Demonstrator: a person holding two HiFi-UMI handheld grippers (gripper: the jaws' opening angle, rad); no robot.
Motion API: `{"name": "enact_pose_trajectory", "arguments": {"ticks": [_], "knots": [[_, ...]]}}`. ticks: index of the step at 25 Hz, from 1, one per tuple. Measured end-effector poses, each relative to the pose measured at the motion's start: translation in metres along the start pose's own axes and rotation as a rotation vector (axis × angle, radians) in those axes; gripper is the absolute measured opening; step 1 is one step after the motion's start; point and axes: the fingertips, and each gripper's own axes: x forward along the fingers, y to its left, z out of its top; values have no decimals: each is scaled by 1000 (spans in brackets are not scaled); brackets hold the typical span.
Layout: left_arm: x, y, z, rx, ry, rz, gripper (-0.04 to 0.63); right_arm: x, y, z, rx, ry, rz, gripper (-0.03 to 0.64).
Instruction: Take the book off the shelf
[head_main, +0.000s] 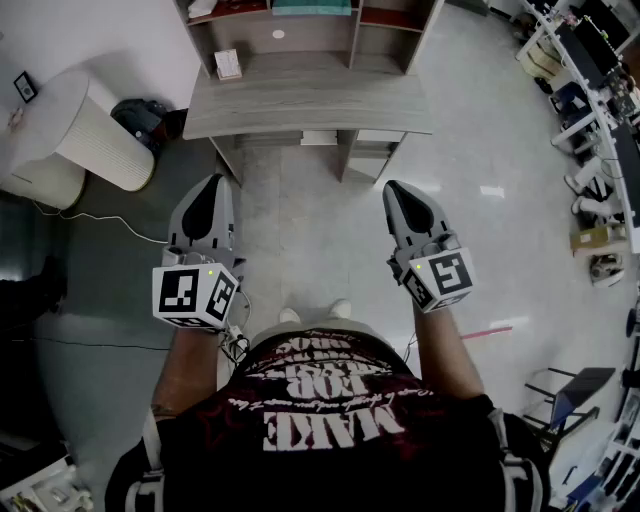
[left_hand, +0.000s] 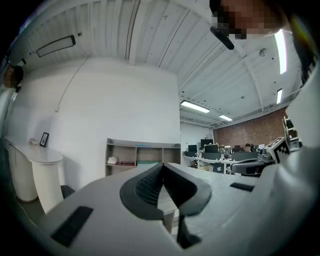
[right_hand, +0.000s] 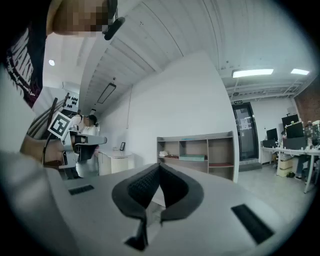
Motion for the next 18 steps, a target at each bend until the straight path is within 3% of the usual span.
{"name": "enact_pose_trajectory", "arguments": {"ticks": [5,8,14,16,18], "knots": [[-41,33,-13,-12,15,-5,6,4,54,-5,22,-6,1,3],[-60,60,-15,0,2,30,7,6,77,-4,25,-8,-14,3],[-83,109,-28,-17,-8,137,9,-6,73,-6,44,-18,-138,6],[-87,121,-29,-16,-20,153,38,-9,68,-6,36,-23,-156,110],[-85,128,-34,-29,-15,139,136,-10,62,-10,34,-15,-172,146]]}}
